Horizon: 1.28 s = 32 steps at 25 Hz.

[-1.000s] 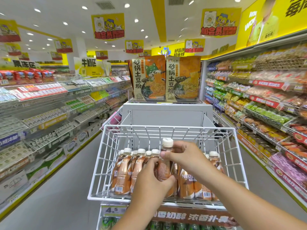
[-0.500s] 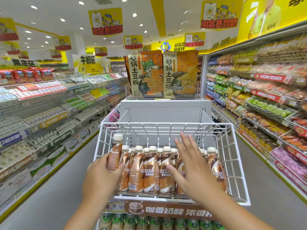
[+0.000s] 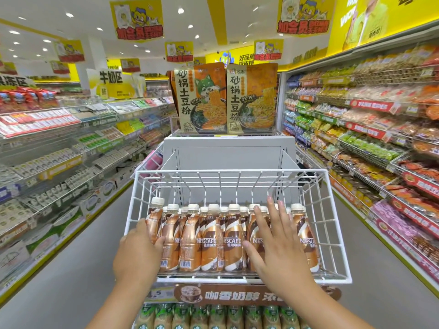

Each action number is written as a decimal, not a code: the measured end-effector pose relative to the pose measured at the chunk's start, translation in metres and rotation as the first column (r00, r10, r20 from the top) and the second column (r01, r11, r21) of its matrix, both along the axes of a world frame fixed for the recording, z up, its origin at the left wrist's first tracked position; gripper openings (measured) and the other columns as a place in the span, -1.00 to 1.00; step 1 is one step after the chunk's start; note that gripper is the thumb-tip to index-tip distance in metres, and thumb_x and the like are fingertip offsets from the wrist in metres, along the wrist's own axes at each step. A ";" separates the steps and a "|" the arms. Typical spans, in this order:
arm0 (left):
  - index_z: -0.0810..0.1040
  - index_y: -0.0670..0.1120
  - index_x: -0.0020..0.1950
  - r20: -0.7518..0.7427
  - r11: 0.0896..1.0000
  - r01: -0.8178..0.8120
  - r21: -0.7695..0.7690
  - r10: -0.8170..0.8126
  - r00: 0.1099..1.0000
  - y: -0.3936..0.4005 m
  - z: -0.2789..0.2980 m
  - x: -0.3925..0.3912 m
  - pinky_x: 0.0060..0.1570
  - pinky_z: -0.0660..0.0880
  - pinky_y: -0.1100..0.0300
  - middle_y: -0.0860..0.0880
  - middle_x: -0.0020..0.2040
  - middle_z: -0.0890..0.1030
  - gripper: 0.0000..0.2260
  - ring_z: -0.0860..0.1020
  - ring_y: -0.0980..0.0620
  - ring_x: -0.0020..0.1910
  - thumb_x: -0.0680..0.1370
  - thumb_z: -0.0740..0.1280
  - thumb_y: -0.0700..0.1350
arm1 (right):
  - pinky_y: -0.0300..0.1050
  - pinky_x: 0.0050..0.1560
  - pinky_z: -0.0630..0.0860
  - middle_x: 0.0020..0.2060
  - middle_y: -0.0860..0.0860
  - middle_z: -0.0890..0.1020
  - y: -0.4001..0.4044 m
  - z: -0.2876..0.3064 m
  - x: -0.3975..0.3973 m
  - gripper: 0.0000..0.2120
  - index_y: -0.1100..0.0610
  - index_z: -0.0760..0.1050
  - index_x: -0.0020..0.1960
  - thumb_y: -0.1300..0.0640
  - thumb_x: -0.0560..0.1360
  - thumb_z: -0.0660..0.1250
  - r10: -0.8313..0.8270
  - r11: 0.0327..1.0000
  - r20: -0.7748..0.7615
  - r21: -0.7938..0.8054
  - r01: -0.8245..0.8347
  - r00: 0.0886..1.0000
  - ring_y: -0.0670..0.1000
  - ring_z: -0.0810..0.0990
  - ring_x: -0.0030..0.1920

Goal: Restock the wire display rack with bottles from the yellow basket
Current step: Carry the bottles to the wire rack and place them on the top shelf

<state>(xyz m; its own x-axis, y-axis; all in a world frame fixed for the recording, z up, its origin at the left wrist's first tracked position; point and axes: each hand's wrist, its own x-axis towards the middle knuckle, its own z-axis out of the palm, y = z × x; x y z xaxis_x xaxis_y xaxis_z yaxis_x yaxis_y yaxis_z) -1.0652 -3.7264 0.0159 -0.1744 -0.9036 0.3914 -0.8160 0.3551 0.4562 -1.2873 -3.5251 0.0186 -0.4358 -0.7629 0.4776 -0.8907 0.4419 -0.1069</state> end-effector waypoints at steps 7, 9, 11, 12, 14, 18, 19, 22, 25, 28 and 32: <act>0.36 -0.28 0.46 0.173 0.997 -0.005 -0.072 0.017 0.985 -0.002 -0.022 -0.004 0.14 0.56 -0.10 -0.20 0.32 0.51 -0.38 0.46 -0.20 0.29 0.51 0.48 -0.04 | 0.15 0.60 -0.18 0.66 0.02 -0.25 -0.004 -0.010 -0.003 -0.26 -0.08 -0.20 0.68 -0.40 0.59 -0.25 -0.040 0.999 -0.008 0.024 0.040 0.999 0.09 -0.33 0.64; 0.34 -0.27 0.49 0.167 0.996 0.039 -0.082 -0.025 0.986 -0.001 -0.024 -0.001 0.16 0.53 -0.13 -0.22 0.38 0.46 -0.37 0.42 -0.23 0.32 0.49 0.49 -0.14 | 0.14 0.59 -0.24 0.65 0.00 -0.30 -0.003 -0.010 -0.003 -0.26 -0.10 -0.25 0.67 -0.40 0.59 -0.24 -0.037 0.999 -0.004 0.029 0.037 0.999 0.07 -0.38 0.63; 0.40 -0.19 0.47 0.147 0.990 0.099 -0.101 -0.083 0.986 0.001 -0.024 0.007 0.13 0.55 -0.16 -0.18 0.38 0.47 -0.44 0.40 -0.21 0.33 0.49 0.47 -0.21 | 0.11 0.57 -0.31 0.64 -0.02 -0.35 -0.003 -0.009 -0.002 -0.25 -0.11 -0.29 0.66 -0.40 0.58 -0.23 -0.031 0.999 -0.001 0.032 0.031 1.000 0.05 -0.44 0.61; 0.46 -0.16 0.43 0.155 0.984 0.128 -0.126 -0.108 0.982 0.001 -0.023 0.013 0.11 0.55 -0.16 -0.15 0.36 0.50 -0.48 0.42 -0.19 0.33 0.49 0.47 -0.22 | 0.09 0.55 -0.35 0.63 -0.03 -0.38 -0.003 -0.009 -0.002 -0.25 -0.11 -0.31 0.66 -0.40 0.58 -0.22 -0.024 0.999 -0.002 0.032 0.024 1.000 0.04 -0.47 0.60; 0.57 -0.15 0.37 0.233 0.951 0.214 -0.223 -0.161 0.959 -0.006 -0.020 0.030 0.12 0.56 -0.17 -0.12 0.31 0.58 -0.51 0.50 -0.18 0.30 0.44 0.53 -0.22 | 0.06 0.52 -0.40 0.60 -0.05 -0.44 -0.003 -0.009 -0.001 -0.25 -0.12 -0.36 0.65 -0.39 0.59 -0.21 -0.017 0.999 0.005 0.037 0.017 1.000 0.02 -0.51 0.57; 0.60 -0.12 0.37 0.502 0.870 0.415 -0.265 -0.243 0.830 -0.032 -0.017 0.058 0.30 0.44 -0.10 -0.07 0.33 0.61 -0.35 0.60 -0.14 0.29 0.30 0.66 -0.11 | 0.08 0.55 -0.36 0.62 -0.03 -0.41 -0.005 -0.009 -0.001 -0.25 -0.09 -0.32 0.66 -0.37 0.62 -0.11 -0.018 0.999 -0.008 0.027 0.018 1.000 0.04 -0.46 0.60; 0.62 -0.12 0.34 0.526 0.872 0.427 -0.238 -0.254 0.812 -0.037 -0.019 0.061 0.25 0.49 -0.11 -0.07 0.32 0.62 -0.35 0.64 -0.13 0.23 0.27 0.68 -0.10 | 0.07 0.53 -0.39 0.61 -0.03 -0.42 -0.006 -0.010 -0.001 -0.25 -0.09 -0.35 0.65 -0.36 0.62 -0.11 -0.020 0.999 -0.006 0.033 0.020 1.000 0.04 -0.48 0.59; 0.68 -0.11 0.25 0.531 0.890 0.421 -0.173 -0.276 0.801 -0.045 -0.022 0.060 -0.01 0.65 -0.11 -0.05 0.30 0.64 -0.38 0.69 -0.14 0.08 0.22 0.71 -0.09 | 0.07 0.53 -0.40 0.60 -0.01 -0.44 -0.008 -0.013 -0.001 -0.25 -0.09 -0.37 0.64 -0.36 0.62 -0.13 -0.021 0.998 -0.018 0.052 0.021 1.000 0.06 -0.48 0.59; 0.73 -0.16 0.13 0.584 0.857 0.459 -0.234 -0.254 0.771 -0.053 -0.023 0.057 0.25 0.49 -0.11 -0.12 0.18 0.70 -0.39 0.70 -0.14 0.02 0.10 0.74 -0.16 | 0.11 0.58 -0.30 0.60 -0.01 -0.45 -0.011 -0.017 -0.002 -0.23 -0.09 -0.42 0.62 -0.37 0.62 -0.11 -0.014 0.998 -0.001 0.062 0.014 1.000 0.07 -0.47 0.59; 0.71 -0.25 0.13 0.624 0.841 0.456 -0.292 -0.193 0.757 -0.054 -0.022 0.054 0.29 0.25 -0.07 -0.17 0.11 0.71 -0.31 0.70 -0.18 0.01 0.00 0.69 -0.29 | 0.12 0.59 -0.26 0.61 0.00 -0.41 -0.012 -0.019 -0.001 -0.23 -0.08 -0.41 0.63 -0.36 0.63 -0.10 -0.013 0.999 -0.001 0.049 0.013 1.000 0.07 -0.45 0.60; 0.69 -0.25 0.18 0.658 0.868 0.443 -0.223 -0.201 0.725 -0.048 -0.026 0.055 0.34 0.26 -0.08 -0.17 0.19 0.69 -0.29 0.66 -0.20 0.15 0.04 0.71 -0.23 | 0.14 0.61 -0.27 0.61 -0.01 -0.43 -0.010 -0.021 -0.001 -0.24 -0.07 -0.37 0.65 -0.37 0.62 -0.14 -0.021 0.997 0.017 0.070 0.019 1.000 0.06 -0.49 0.58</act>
